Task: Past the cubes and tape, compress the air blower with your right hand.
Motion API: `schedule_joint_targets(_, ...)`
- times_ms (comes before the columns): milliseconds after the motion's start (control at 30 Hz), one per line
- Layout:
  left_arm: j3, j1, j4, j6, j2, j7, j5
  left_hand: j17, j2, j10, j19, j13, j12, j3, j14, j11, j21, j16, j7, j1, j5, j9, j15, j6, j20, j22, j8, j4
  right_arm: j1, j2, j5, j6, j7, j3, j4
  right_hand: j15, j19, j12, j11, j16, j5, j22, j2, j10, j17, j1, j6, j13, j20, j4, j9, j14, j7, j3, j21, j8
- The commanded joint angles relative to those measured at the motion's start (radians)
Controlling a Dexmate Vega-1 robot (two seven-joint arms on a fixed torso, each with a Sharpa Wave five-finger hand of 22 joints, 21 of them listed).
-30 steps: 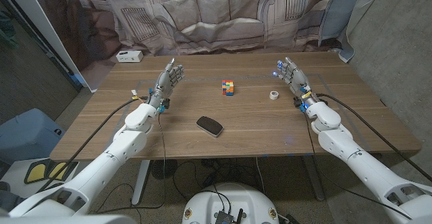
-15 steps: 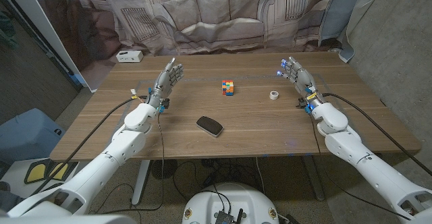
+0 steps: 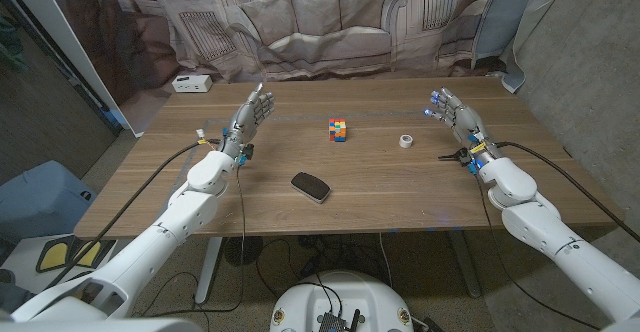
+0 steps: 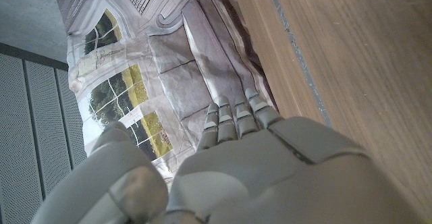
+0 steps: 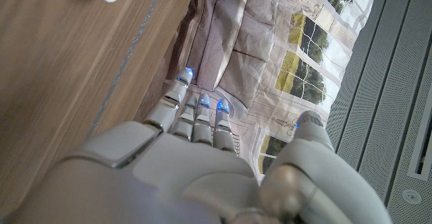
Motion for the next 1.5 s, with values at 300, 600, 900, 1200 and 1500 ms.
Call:
schedule_joint_targets(300, 0.018, -0.006, -0.021, 0.017, 0.001, 0.012, 0.025, 0.005, -0.004, 0.012, 0.009, 0.002, 0.008, -0.001, 0.017, -0.002, -0.003, -0.004, -0.003, 0.006, -0.003, 0.001, 0.002, 0.012, -0.002, 0.002, 0.006, -0.004, -0.091, -0.057, -0.034, 0.041, -0.056, 0.079, -0.030, 0.005, -0.010, -0.009, -0.012, -0.007, 0.005, 0.002, 0.005, -0.017, 0.003, 0.024, -0.002, 0.004, -0.010, -0.008, 0.002, -0.013, -0.006, 0.005, -0.012, 0.001)
schedule_joint_targets(600, 0.022, 0.002, -0.055, 0.039, 0.009, 0.031, 0.037, 0.005, -0.005, 0.016, 0.011, 0.003, 0.009, -0.003, 0.023, -0.002, -0.005, -0.004, -0.004, 0.006, -0.003, 0.001, -0.001, 0.019, 0.000, 0.002, 0.006, -0.006, -0.151, -0.096, -0.061, 0.025, -0.100, 0.130, -0.074, -0.002, -0.024, 0.003, -0.009, 0.002, 0.005, 0.002, 0.014, 0.009, 0.006, 0.027, 0.009, 0.005, -0.003, -0.006, 0.002, 0.006, -0.018, 0.006, -0.018, 0.003)
schedule_joint_targets(900, 0.021, 0.023, -0.096, 0.052, 0.017, 0.058, 0.049, 0.005, -0.004, 0.030, 0.014, 0.003, 0.012, -0.003, 0.033, -0.002, -0.008, -0.003, -0.003, 0.006, -0.003, 0.002, -0.004, 0.029, 0.003, 0.002, 0.008, -0.007, -0.192, -0.107, -0.084, 0.020, -0.128, 0.161, -0.089, -0.010, -0.070, 0.010, -0.013, -0.006, 0.004, 0.003, 0.013, 0.036, 0.007, 0.032, 0.038, 0.006, -0.010, -0.008, 0.003, -0.010, -0.034, 0.005, -0.032, 0.011)
schedule_joint_targets(1200, 0.013, 0.053, -0.141, 0.063, 0.029, 0.087, 0.058, 0.005, -0.002, 0.037, 0.017, 0.003, 0.013, -0.003, 0.039, -0.001, -0.010, -0.004, -0.004, 0.007, -0.003, 0.002, -0.005, 0.036, 0.004, 0.002, 0.008, -0.009, -0.242, -0.148, -0.143, 0.001, -0.159, 0.204, -0.112, -0.022, -0.072, -0.001, -0.024, -0.013, 0.007, 0.002, 0.018, 0.016, 0.005, 0.047, 0.017, 0.006, -0.024, -0.014, 0.002, -0.024, -0.042, 0.010, -0.027, -0.001)
schedule_joint_targets(1500, 0.005, 0.074, -0.155, 0.035, 0.013, 0.114, 0.066, 0.005, 0.012, 0.073, 0.051, 0.003, 0.021, 0.003, 0.076, -0.005, -0.006, 0.001, -0.005, 0.015, -0.003, 0.002, -0.010, 0.075, 0.011, 0.002, 0.015, -0.014, -0.274, -0.163, -0.147, -0.002, -0.150, 0.234, -0.106, -0.020, -0.063, -0.013, -0.022, -0.016, 0.011, 0.000, 0.057, -0.020, 0.004, 0.080, -0.018, 0.007, -0.030, -0.019, 0.003, -0.035, -0.041, 0.034, -0.022, -0.012)
